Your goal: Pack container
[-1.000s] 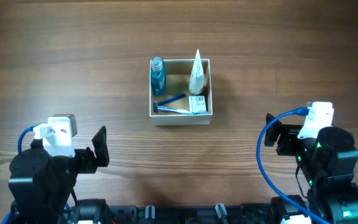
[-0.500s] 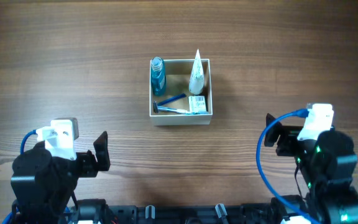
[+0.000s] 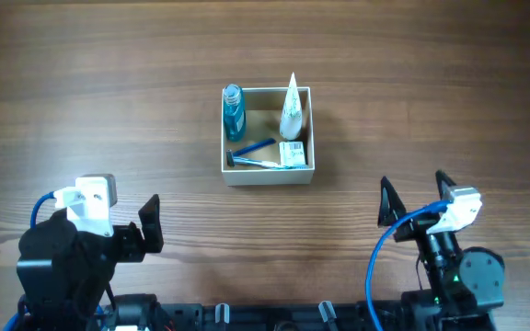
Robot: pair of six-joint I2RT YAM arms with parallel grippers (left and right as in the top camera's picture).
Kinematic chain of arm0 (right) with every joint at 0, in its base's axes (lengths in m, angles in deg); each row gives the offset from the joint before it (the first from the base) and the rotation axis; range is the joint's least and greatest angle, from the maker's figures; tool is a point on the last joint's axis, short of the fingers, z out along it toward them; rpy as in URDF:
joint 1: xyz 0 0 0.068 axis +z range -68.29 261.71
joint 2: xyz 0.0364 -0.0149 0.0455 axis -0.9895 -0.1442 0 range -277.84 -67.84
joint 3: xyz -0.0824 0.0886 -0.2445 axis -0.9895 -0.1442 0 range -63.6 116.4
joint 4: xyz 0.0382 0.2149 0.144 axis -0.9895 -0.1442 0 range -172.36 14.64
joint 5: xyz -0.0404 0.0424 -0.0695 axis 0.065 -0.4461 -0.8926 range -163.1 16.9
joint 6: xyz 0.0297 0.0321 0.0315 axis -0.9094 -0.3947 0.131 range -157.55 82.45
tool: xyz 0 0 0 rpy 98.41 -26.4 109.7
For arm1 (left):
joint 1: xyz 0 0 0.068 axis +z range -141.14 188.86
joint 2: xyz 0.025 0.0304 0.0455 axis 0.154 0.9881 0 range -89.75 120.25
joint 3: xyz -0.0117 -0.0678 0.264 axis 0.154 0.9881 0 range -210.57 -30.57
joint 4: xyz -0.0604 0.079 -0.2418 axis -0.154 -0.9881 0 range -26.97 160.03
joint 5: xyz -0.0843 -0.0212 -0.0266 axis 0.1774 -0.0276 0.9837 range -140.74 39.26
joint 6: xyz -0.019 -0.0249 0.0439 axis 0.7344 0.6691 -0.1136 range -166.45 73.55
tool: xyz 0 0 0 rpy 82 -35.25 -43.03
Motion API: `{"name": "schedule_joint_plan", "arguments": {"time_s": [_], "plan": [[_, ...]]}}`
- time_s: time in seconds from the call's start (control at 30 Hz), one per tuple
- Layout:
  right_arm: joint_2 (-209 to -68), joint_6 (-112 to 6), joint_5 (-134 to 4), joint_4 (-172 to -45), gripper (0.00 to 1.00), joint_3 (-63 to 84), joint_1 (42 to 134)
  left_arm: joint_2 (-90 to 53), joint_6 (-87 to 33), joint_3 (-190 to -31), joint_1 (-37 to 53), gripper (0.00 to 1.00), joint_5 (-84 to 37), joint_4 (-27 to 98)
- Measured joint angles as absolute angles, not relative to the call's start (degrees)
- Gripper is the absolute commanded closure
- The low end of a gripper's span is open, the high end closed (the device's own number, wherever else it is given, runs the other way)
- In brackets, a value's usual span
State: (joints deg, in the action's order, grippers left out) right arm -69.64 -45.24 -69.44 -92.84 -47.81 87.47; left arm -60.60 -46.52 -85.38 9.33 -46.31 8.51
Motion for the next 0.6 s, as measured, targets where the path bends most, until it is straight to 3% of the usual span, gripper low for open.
{"name": "schedule_joint_plan", "arguments": {"time_s": [0.33,0.6], "plan": [[-68.7,-41.9,-68.2,-68.9,0.0,-57.6,87.5,-60.6,-46.5,-85.4,9.3,0.0,-46.3,8.5],[-68.7,-35.5,-68.2,-71.3,0.0,-62.5,87.5,-60.6,-46.5,-85.4,9.3,0.0,-46.3,8.5]]}}
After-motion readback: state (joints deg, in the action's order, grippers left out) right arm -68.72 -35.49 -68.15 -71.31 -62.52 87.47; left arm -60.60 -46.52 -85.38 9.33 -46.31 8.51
